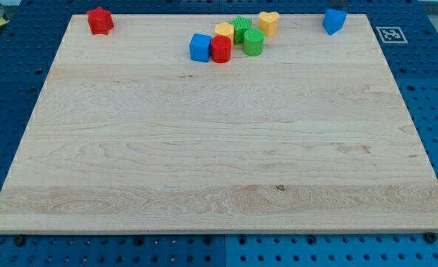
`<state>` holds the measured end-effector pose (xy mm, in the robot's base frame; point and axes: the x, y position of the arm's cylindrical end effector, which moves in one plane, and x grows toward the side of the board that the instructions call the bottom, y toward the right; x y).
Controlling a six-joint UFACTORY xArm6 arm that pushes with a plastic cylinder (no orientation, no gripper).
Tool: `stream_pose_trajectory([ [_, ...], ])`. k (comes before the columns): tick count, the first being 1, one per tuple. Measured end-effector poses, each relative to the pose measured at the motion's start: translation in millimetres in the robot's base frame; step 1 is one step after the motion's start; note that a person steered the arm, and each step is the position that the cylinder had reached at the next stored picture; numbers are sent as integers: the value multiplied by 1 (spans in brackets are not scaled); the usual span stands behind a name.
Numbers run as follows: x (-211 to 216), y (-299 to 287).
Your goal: Move the blue triangle to the top right of the board
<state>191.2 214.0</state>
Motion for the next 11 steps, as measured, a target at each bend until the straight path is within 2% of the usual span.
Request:
stream_pose_trajectory([
  [1, 0, -39],
  [3, 14, -48],
  [8, 27, -34],
  [11, 38, 1],
])
